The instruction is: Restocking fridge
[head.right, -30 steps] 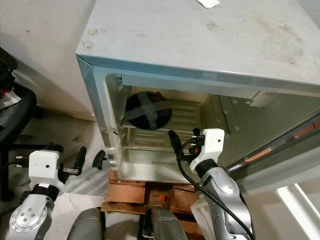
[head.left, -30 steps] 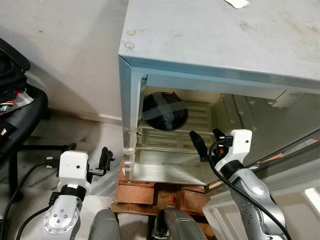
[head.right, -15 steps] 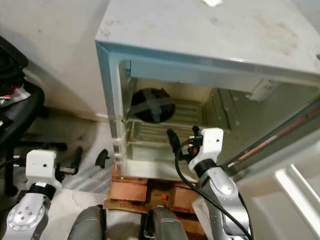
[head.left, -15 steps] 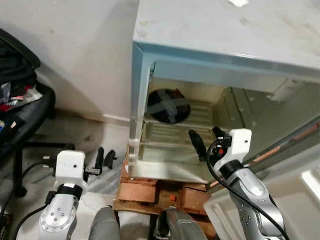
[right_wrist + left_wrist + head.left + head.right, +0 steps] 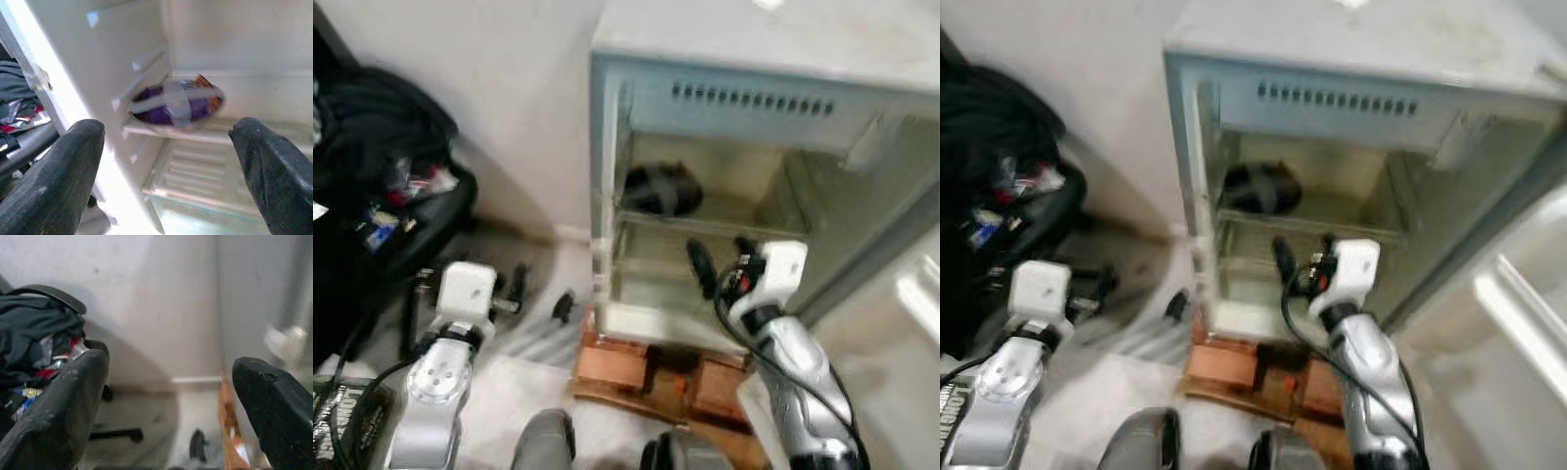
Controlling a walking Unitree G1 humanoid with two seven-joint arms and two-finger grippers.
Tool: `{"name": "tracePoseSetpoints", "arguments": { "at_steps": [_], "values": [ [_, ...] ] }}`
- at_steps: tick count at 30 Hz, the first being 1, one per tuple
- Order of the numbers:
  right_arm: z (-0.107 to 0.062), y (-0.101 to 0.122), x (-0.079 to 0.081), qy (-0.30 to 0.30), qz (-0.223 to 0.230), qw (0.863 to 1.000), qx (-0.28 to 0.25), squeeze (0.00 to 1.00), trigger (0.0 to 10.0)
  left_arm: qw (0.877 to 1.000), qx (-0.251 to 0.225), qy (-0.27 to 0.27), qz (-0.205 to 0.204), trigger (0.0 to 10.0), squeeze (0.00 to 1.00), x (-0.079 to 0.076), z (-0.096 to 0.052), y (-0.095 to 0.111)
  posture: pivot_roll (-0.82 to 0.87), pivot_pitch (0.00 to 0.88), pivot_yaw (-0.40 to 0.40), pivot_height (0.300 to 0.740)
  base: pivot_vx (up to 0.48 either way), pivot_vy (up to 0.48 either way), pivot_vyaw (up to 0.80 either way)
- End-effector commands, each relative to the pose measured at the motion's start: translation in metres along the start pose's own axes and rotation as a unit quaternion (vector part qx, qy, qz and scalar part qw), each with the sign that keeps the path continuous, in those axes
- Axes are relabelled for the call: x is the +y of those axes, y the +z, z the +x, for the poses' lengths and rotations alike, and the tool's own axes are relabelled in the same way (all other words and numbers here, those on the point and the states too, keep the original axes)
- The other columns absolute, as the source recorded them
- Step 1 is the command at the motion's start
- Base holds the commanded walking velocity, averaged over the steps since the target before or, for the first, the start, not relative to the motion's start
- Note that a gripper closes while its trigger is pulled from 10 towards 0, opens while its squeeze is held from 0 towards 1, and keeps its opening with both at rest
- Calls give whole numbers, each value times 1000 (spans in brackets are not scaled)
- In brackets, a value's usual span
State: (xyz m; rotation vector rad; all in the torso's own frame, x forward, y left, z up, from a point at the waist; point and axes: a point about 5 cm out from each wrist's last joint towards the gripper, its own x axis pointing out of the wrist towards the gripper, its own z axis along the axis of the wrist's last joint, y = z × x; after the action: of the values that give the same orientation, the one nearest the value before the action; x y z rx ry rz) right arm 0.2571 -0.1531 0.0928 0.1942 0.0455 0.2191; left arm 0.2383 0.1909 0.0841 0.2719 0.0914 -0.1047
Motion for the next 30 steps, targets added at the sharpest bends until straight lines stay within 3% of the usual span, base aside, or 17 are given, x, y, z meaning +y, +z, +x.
{"name": "tracePoseSetpoints", "arguments": {
  "at_steps": [1, 6, 9, 12, 19, 24, 27, 30],
  "values": [
    [0, -3, -5, -16, -4, 1000, -3, 0, 10000, 1000, -15, -5, 13, 10000, 0, 3, 8, 6, 58, 3, 2, 740, -255, 0, 0],
    [6, 1, -12, -40, -13, 999, -16, 0, 10000, 999, -26, -35, 18, 10000, 0, -10, 16, 4, 42, 0, -8, 740, -270, 0, 0],
    [0, 4, -20, -77, -39, 996, -17, 0, 10000, 999, -25, -36, 9, 10000, 0, -15, 14, 2, 29, 3, -9, 740, -309, 0, 0],
    [-4, 4, -23, -90, -36, 995, -15, 0, 10000, 999, -18, -35, 0, 10000, 0, -17, 11, -2, 20, 11, -8, 740, -385, 0, 0],
    [-15, -7, -25, -88, -8, 996, 21, 0, 10000, 998, -2, -68, -10, 10000, 0, -31, 2, -13, 5, 5, -27, 740, -396, 0, 0],
    [-12, 3, -21, -51, -38, 998, 28, 0, 10000, 999, 2, -51, -18, 10000, 0, -28, 5, -15, -8, 0, -32, 740, -402, 0, 0],
    [-14, -5, -18, -25, -50, 997, 62, 0, 10000, 998, 9, -52, -19, 10000, 0, -26, 5, -17, -19, 2, -30, 740, -401, 0, 0],
    [-19, -12, -19, -36, -77, 993, 84, 0, 10000, 998, 7, -56, -15, 10000, 0, -27, 5, -17, -16, 9, -30, 740, -406, 0, 0]
  ]
}}
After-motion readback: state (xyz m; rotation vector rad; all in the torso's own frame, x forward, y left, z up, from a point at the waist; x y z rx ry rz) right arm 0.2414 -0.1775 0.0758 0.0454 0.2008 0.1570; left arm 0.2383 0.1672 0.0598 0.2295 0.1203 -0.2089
